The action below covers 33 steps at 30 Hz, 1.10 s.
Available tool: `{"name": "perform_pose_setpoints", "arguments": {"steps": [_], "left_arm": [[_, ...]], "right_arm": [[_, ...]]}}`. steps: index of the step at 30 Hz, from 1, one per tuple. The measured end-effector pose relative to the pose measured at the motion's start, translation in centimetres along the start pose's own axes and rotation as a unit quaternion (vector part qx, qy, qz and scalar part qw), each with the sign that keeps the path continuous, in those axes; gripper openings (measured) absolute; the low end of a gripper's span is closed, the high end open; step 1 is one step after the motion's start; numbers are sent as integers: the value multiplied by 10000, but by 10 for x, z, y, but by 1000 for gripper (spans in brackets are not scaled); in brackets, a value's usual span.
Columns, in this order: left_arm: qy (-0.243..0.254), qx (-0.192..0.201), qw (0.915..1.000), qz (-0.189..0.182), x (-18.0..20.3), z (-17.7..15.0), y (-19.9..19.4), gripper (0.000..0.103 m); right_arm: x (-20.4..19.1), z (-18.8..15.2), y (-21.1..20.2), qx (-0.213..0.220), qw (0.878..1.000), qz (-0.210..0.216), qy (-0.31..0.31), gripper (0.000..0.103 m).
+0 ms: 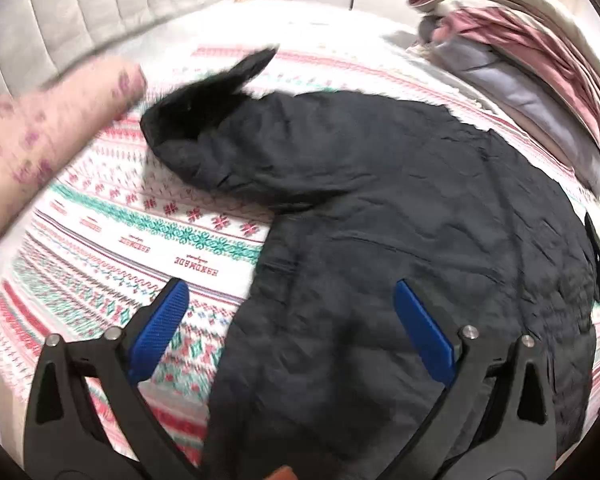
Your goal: Fold large clothes
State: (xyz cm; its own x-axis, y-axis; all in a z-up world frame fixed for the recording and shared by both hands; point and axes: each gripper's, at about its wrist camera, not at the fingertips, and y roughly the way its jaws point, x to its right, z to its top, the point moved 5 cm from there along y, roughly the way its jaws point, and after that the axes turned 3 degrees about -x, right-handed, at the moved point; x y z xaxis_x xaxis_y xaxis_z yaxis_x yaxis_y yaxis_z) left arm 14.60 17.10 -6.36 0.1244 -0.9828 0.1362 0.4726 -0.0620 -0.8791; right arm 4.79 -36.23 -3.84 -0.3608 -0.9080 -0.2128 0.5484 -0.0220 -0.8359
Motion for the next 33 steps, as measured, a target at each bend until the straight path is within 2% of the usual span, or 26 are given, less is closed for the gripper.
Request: {"name": "perform_pose_setpoints", "arguments": {"steps": [3,4,5,6,8,9,10,11,12,13,14,16,18,19,20,22,23,24,25,27,29,30,31,33], "left_arm": [[-315,-498,9955,-743,-11,-1,38,91],[-398,-676,9925,-941,-11,-4,50,84],[-470,-853,9882,-1181,-8,-8,60,82],[-498,-934,9866,-1240,-3,-11,67,82],[-326,-787,9892,-1197,8,-7,64,76],[-247,-783,9895,-1188,15,-2,64,64],[-218,-700,9906,-1158,18,0,62,44],[-238,-530,9915,-1162,19,8,61,33],[-295,-447,9906,-1263,22,12,60,20],[-364,-312,9900,-1325,24,18,58,17],[-348,-113,9909,-1298,26,24,55,16],[-301,280,9900,-1352,33,34,46,14],[-311,709,9866,-1437,36,42,33,15],[-329,880,9859,-1382,36,46,30,18],[-291,951,9886,-1132,32,44,30,23],[-143,830,9957,-380,29,41,41,50],[6,624,9980,113,27,35,50,55],[91,538,9982,244,27,31,53,58],[145,512,9983,256,26,27,51,58],[202,610,9976,242,29,22,34,61],[368,978,9944,153,28,15,8,77],[471,1158,9921,88,30,12,-4,89],[587,1303,9897,2,31,9,-12,91],[856,1401,9860,-297,32,6,-22,91]], "right_arm": [[32,10,20,-117,9976,348,583,103],[42,11,27,-166,9951,584,785,103],[50,11,33,-208,9922,756,973,102],[57,11,41,-272,9887,910,1163,98],[57,7,56,-466,9819,1300,1297,89],[51,5,64,-566,9786,1501,1286,84],[44,5,69,-568,9804,1485,1160,83],[39,7,68,-504,9850,1330,977,71],[32,10,67,-397,9906,1078,747,45],[28,13,66,-306,9929,967,626,28],[22,15,65,-206,9925,1051,589,20],[16,24,60,125,9919,1098,625,18],[10,31,51,498,9931,930,521,17],[7,35,45,719,9927,858,457,17],[5,38,41,863,9922,789,433,17],[6,40,42,952,9933,498,415,18],[9,38,49,798,9956,248,417,23],[10,35,59,551,9976,-69,411,29],[14,28,75,207,9981,-412,410,32],[16,22,78,150,9979,-450,446,37],[17,21,61,200,9967,-616,486,40],[16,20,49,309,9961,-669,481,42],[13,19,39,417,9959,-666,451,46],[4,13,16,672,9956,-553,359,71]]}}
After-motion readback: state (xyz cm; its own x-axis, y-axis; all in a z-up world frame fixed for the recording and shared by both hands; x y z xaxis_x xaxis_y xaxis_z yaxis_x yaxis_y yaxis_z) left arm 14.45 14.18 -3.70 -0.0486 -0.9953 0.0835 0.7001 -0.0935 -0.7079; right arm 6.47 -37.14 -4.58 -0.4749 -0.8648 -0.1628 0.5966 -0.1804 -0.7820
